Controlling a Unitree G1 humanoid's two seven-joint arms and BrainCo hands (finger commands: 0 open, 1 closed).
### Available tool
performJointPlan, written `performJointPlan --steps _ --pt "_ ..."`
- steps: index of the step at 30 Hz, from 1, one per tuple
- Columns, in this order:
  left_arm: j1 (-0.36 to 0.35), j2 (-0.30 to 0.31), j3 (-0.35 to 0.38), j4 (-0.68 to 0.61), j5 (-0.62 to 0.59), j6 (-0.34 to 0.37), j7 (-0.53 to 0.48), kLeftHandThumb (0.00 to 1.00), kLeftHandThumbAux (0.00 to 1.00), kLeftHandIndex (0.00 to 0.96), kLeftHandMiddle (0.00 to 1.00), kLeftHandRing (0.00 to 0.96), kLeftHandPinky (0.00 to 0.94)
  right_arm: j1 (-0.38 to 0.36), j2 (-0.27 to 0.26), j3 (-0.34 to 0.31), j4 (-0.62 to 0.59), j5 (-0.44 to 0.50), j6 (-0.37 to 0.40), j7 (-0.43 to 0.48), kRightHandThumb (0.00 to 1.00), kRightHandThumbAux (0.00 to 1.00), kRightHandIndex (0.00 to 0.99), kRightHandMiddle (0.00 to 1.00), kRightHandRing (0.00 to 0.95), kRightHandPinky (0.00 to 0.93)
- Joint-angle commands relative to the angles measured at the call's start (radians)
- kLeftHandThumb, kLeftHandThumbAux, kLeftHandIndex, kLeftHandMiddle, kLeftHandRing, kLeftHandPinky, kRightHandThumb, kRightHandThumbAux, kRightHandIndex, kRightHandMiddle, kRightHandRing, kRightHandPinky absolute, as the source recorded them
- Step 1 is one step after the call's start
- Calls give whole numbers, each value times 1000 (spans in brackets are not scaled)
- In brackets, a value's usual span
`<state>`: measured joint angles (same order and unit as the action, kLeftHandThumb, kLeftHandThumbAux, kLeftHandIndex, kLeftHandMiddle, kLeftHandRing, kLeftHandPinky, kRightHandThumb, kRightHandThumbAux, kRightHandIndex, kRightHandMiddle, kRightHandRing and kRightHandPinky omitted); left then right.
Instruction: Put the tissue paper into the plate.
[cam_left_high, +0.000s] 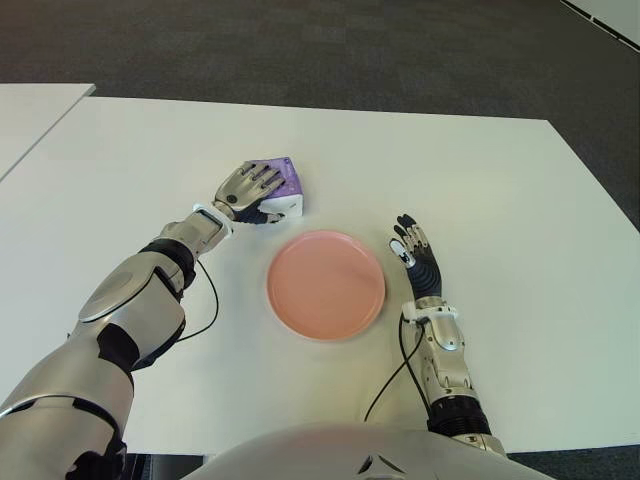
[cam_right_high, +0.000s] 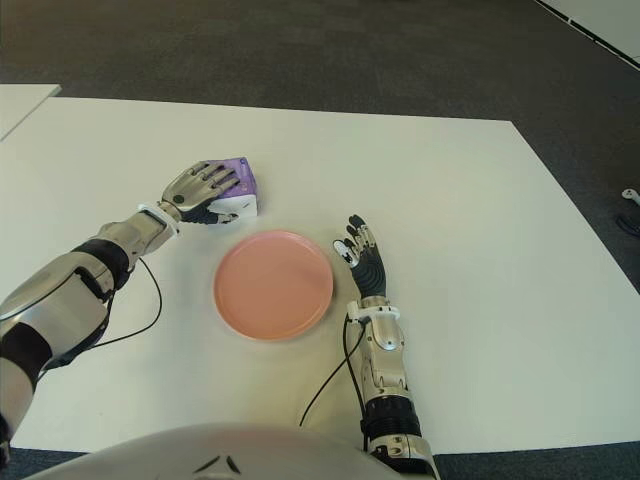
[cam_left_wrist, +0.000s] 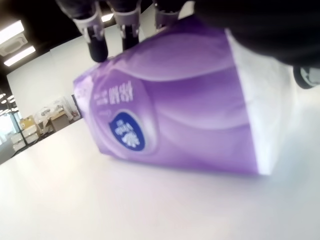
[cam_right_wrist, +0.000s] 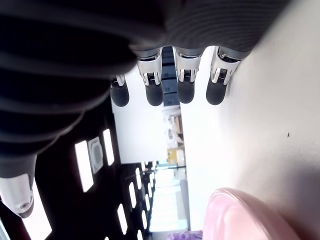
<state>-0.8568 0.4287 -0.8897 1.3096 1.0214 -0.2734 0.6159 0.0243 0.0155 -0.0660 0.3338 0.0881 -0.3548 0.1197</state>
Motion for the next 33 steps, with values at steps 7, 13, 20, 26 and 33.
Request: performJointPlan --steps 7,13,20,26,33 --pt "89 -10 -45 43 37 -39 -33 341 84 0 0 0 0 54 10 -6 33 19 46 1 460 554 61 51 0 0" --pt "91 -13 -39 46 28 -50 -49 361 86 0 0 0 0 58 11 -5 31 19 41 0 451 574 57 50 0 1" --pt "90 -13 -40 49 28 -53 -66 377 88 0 0 0 0 62 10 -4 26 20 42 -1 448 581 59 52 0 0" --pt "83 -13 -62 52 51 -41 -60 404 100 0 0 0 0 66 10 -3 20 21 44 0 448 573 65 48 0 6" --pt "77 -11 -139 44 118 44 112 456 274 0 16 37 104 75 6 -2 1 22 58 0 452 563 68 52 0 0"
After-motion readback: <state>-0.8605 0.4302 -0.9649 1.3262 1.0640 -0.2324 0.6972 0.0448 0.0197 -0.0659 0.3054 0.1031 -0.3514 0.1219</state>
